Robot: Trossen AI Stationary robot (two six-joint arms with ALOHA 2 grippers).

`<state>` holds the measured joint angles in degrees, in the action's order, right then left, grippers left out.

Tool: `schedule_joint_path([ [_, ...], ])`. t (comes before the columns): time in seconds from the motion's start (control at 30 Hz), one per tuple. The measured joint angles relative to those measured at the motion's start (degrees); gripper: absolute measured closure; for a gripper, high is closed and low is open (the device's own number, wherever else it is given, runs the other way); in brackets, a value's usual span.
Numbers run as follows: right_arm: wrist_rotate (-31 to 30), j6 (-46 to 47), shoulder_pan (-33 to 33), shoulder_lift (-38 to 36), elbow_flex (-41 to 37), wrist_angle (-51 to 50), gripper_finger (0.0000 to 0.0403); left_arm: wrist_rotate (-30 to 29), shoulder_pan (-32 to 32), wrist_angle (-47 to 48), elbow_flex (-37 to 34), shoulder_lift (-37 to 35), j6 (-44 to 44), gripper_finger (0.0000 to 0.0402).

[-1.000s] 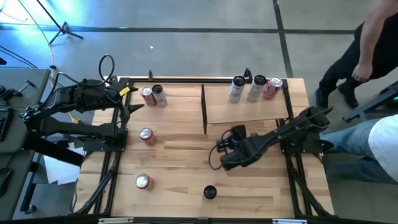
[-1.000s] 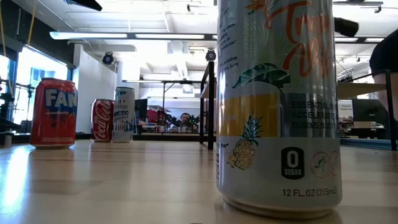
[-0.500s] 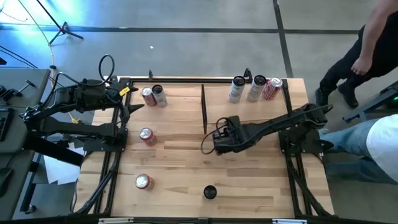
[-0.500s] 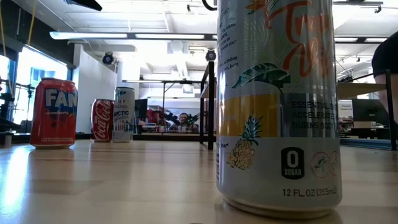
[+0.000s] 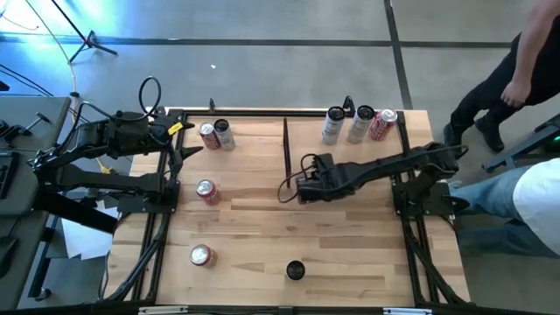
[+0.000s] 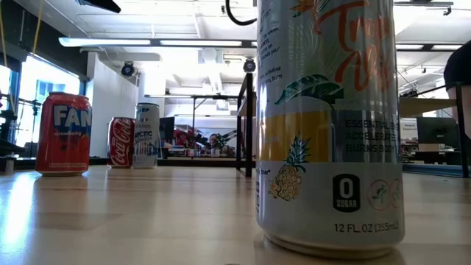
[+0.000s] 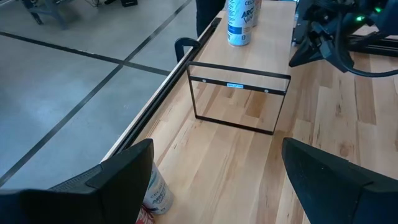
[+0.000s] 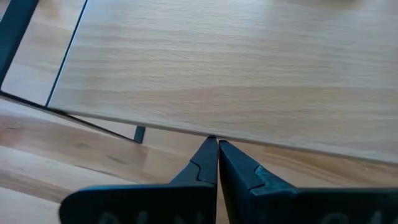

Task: Place canned beverage on shelf
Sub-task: Move the shelf to the top right of the table

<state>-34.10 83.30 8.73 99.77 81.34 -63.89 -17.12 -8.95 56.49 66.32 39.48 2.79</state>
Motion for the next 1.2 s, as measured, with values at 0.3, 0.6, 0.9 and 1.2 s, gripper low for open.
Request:
schedule_joint_path([
  [0.3, 0.5, -4.9, -3.4, 0.0, 0.0, 2.6, 0.0403, 0.0, 0.0, 0.0, 0.0, 0.0, 0.0, 0.0067],
  [0.6, 0.6, -7.4, -5.9, 0.0, 0.0, 2.7, 0.0403, 0.0, 0.0, 0.0, 0.0, 0.0, 0.0, 0.0067],
  [0.9, 2.1, -10.6, -9.0, 0.0, 0.0, 2.4, 0.0403, 0.0, 0.0, 0.0, 0.0, 0.0, 0.0, 0.0067],
  [1.2, 3.4, -13.3, -11.4, 0.0, 0.0, 2.3, 0.0403, 0.0, 0.0, 0.0, 0.0, 0.0, 0.0, 0.0067],
])
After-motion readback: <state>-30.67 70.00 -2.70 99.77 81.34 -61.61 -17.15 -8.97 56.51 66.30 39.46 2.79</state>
